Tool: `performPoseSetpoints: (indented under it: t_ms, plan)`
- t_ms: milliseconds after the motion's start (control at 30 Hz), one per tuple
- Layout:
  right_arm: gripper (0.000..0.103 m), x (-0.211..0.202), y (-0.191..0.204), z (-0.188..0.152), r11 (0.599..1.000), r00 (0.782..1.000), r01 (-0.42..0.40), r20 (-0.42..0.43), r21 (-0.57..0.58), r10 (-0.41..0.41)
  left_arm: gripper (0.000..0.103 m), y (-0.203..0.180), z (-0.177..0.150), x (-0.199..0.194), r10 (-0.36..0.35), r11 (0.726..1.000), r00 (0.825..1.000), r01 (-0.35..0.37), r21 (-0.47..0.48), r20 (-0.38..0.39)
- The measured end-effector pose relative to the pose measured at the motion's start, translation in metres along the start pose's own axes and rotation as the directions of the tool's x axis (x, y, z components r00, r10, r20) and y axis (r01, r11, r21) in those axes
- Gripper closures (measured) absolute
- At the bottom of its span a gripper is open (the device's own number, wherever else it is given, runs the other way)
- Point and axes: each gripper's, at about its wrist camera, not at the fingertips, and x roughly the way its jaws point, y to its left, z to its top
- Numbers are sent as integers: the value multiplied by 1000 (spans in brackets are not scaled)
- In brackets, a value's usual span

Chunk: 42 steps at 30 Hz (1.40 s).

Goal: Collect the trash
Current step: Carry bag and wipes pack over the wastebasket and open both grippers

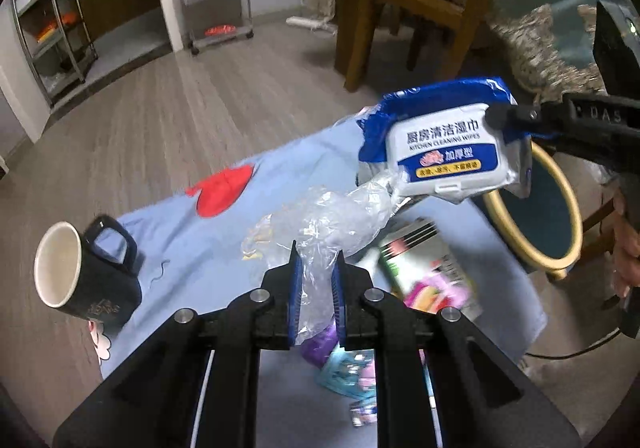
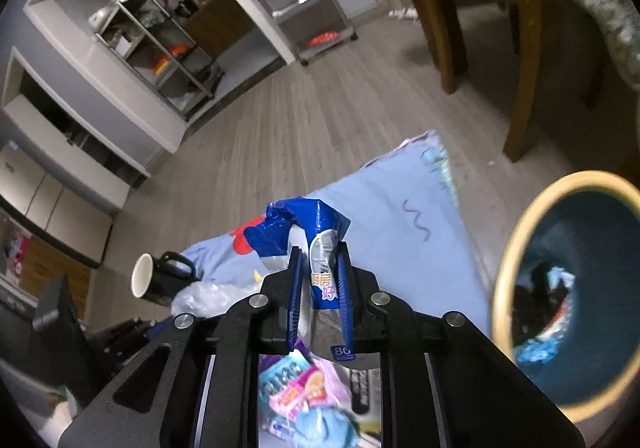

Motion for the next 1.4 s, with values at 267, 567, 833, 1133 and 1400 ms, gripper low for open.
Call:
performPoseSetpoints:
  t_ms: [267,567,833,1133,1400]
  plan:
    - [85,-93,-39,-4,995,988,96,118,-5,-95,90,-76,13,-33,-56,989,996,46,140,67]
    - [85,-156,-135,-24,960,951,225,177,169,-254,90,-169,29,-27,-209,959,978,199,202,27]
    - [85,-145,-197,-33,899,940,265,116,348,-321,90,-227,31,7,-246,933,968,250,258,-47]
    - [79,-133,-207,-32,881,932,303,80,364,-354,87,-257,35,41,-258,910,963,268,315,-72]
    - [49,-131,-205,-33,881,928,316,80,353,-365,37,-239,41,28,-262,924,965,254,286,-10]
